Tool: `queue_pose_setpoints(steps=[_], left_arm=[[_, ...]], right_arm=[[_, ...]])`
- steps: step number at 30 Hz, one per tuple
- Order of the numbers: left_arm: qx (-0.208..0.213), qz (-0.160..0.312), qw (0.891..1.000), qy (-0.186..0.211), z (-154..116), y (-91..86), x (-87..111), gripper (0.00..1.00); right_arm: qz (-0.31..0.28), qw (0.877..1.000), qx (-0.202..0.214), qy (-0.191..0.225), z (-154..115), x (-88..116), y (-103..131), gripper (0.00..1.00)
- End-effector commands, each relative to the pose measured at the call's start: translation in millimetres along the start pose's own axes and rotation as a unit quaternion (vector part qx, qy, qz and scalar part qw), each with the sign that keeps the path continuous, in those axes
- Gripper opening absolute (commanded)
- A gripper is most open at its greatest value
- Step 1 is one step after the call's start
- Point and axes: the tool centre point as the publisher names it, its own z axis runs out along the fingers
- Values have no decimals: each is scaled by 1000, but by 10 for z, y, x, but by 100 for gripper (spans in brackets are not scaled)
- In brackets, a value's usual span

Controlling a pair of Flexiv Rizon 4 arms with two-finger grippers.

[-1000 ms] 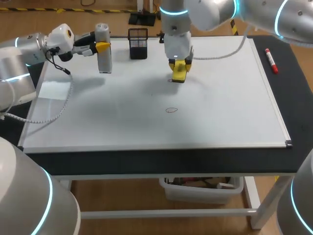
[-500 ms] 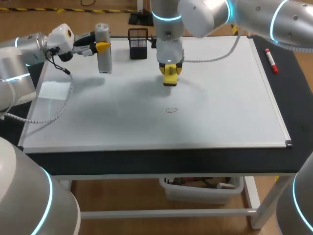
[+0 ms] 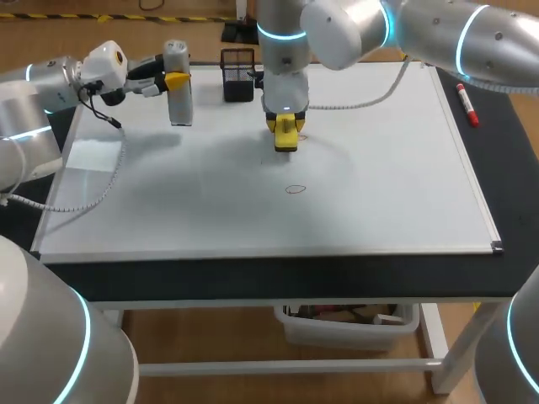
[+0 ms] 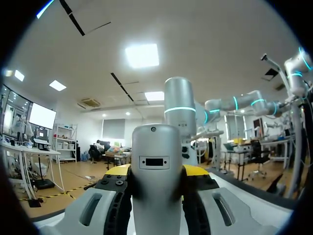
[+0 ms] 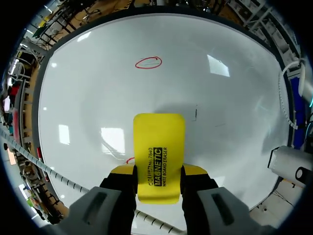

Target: Pick up the inspection probe, press it on each red-marked spot on the whiteboard one by one, put down the probe, pick up the eraser, and wipe off all the red marks.

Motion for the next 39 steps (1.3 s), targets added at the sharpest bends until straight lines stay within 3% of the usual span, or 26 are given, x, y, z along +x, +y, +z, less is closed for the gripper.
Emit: queue_pose_setpoints(steps=[1,25,39], left_arm=[[-2,1,1000,-3,13,-24,25,0],[-2,1,1000,-3,13,-24,25,0],[-2,1,1000,-3,13,-24,25,0]], right_arm=[[-5,1000,-10,-2,58,-25,-66,0],[-7,1000,-25,13,257,4,-130,0],[31,999,-31,17,310,297,-34,0]])
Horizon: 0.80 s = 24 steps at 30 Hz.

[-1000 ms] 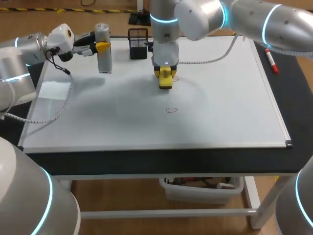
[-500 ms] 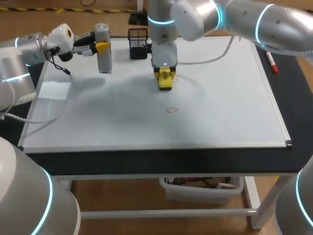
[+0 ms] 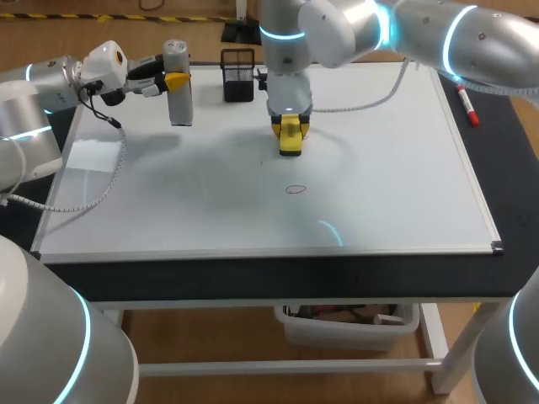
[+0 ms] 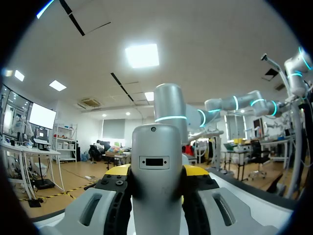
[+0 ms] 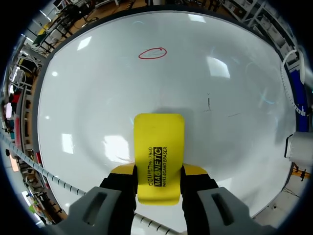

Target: Pick up the inspection probe, press it on each red-marked spot on the whiteboard one by one, put down the probe, pick up the eraser, and wipe off all the red marks.

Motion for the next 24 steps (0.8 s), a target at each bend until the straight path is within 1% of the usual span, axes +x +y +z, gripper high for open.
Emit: queue_pose_setpoints(steps=[1,10,19,24], left_arm=[[-2,1,1000,-3,13,-24,25,0],[-2,1,1000,-3,13,-24,25,0],[-2,1,1000,-3,13,-24,25,0],[-2,1,1000,-3,13,-24,25,0]], right_arm=[[6,1000,3,0,74,146,48,0],[32,999,0,2,99,356,75,0],[42,999,0,3,87,427,98,0],[46,999,9,3,-29,453,94,0]])
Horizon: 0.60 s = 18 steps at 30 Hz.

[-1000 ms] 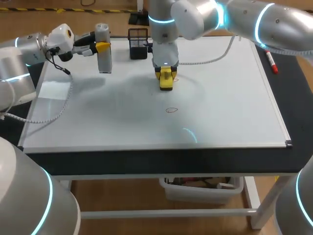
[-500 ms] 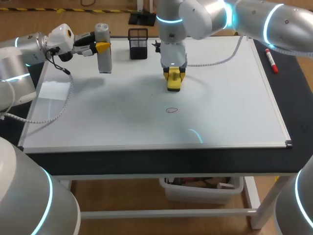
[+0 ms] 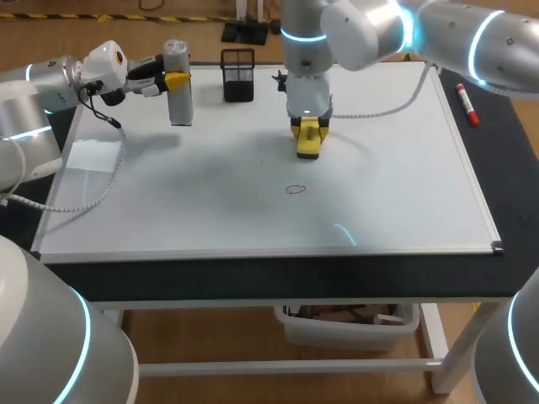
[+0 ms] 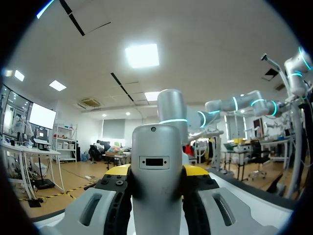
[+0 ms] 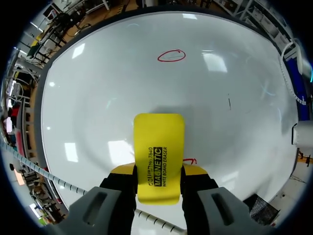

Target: Pick up the inspection probe, press it on each red-marked spot on the whiteboard one by one, put down the probe, pick up the eraser, and wipe off all the red marks.

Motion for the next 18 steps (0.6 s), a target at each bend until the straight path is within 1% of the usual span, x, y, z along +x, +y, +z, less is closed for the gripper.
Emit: queue_pose_setpoints(steps=[1,4,8,12,18], left_arm=[[-2,1,1000,-3,13,-24,25,0],[-2,1,1000,-3,13,-24,25,0],[-2,1,1000,-3,13,-24,25,0],[-2,1,1000,-3,13,-24,25,0],[-2,1,1000,-3,13,-24,25,0]], right_arm=[[1,1000,11,0,-82,53,31,0],[0,1000,19,3,-182,34,26,0],[-10,999,34,-2,-292,-45,19,0],[-26,999,39,-6,-327,-184,14,0],[-60,997,37,-12,-302,-436,36,0]])
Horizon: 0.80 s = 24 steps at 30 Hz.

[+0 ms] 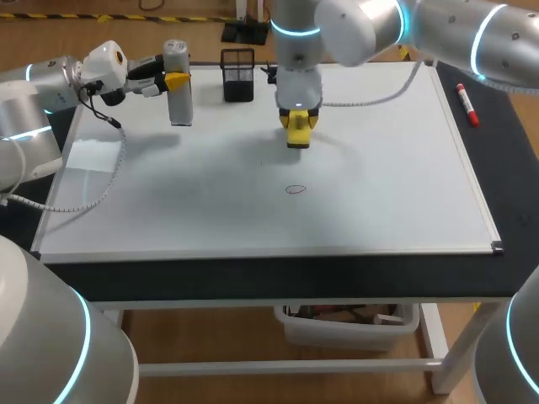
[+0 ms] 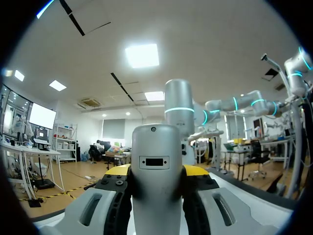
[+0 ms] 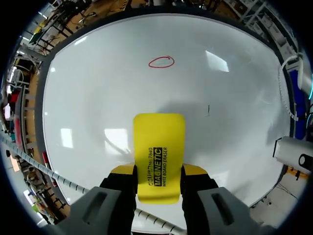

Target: Pick up the inspection probe, press it on each red-marked spot on the whiteboard one by one, put down the probe, pick up the eraser, and wipe off all the red marks.

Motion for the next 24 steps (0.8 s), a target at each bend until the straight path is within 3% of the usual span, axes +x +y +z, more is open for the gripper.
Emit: queue_pose_setpoints(steps=[1,8,24], left_arm=[[-2,1,1000,-3,13,-24,25,0],[-2,1,1000,-3,13,-24,25,0],[-2,1,1000,-3,13,-24,25,0]], right_arm=[[-13,1000,-4,3,58,-148,-24,0],[-29,999,-11,3,159,-274,-25,0],[-35,999,-27,8,324,-284,1,0]])
